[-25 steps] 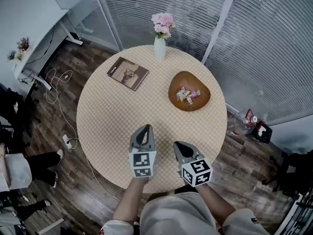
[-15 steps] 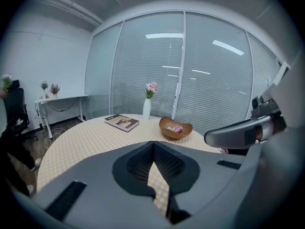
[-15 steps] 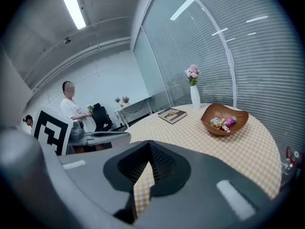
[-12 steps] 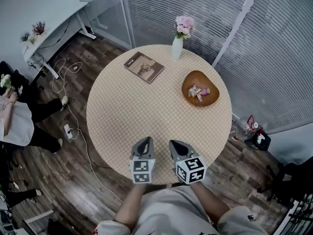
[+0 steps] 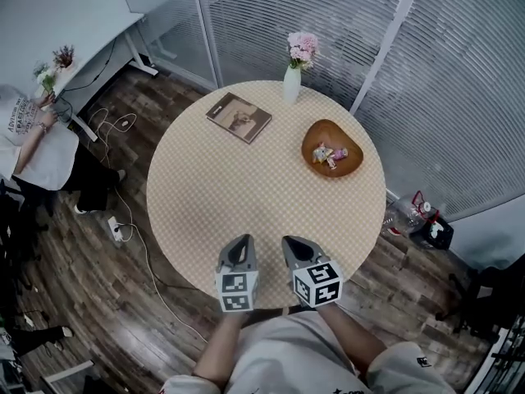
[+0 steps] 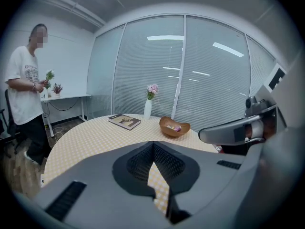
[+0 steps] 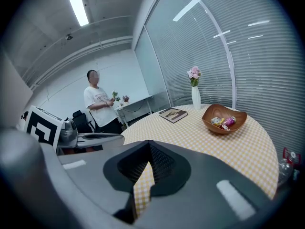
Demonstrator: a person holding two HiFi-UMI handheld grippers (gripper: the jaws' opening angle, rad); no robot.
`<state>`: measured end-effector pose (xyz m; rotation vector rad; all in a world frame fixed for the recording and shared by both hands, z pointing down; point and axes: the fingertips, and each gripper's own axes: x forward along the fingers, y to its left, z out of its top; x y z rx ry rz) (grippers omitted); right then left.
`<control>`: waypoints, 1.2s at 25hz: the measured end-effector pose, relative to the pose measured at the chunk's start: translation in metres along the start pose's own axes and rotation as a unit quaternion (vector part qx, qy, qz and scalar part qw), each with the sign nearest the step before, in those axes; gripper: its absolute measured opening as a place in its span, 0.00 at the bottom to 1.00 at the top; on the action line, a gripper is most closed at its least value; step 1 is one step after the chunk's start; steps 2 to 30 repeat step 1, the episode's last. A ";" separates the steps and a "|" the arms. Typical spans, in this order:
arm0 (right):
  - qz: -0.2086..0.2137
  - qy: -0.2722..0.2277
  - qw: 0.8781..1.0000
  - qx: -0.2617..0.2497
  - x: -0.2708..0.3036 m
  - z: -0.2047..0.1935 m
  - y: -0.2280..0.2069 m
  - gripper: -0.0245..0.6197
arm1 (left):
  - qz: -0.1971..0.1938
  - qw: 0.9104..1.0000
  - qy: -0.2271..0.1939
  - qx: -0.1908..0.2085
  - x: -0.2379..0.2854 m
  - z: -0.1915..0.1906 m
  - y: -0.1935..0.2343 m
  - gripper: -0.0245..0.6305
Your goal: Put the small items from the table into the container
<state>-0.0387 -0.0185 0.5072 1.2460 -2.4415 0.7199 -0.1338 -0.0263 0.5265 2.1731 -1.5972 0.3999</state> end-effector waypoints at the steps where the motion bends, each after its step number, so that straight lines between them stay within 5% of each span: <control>1: -0.001 0.000 1.000 0.000 -0.001 -0.001 0.000 0.04 | 0.000 1.000 -0.003 -0.001 -0.001 0.000 0.000 0.05; 30: -0.001 0.000 1.000 0.000 -0.001 -0.001 0.000 0.04 | 0.000 1.000 -0.003 -0.001 -0.001 0.000 0.000 0.05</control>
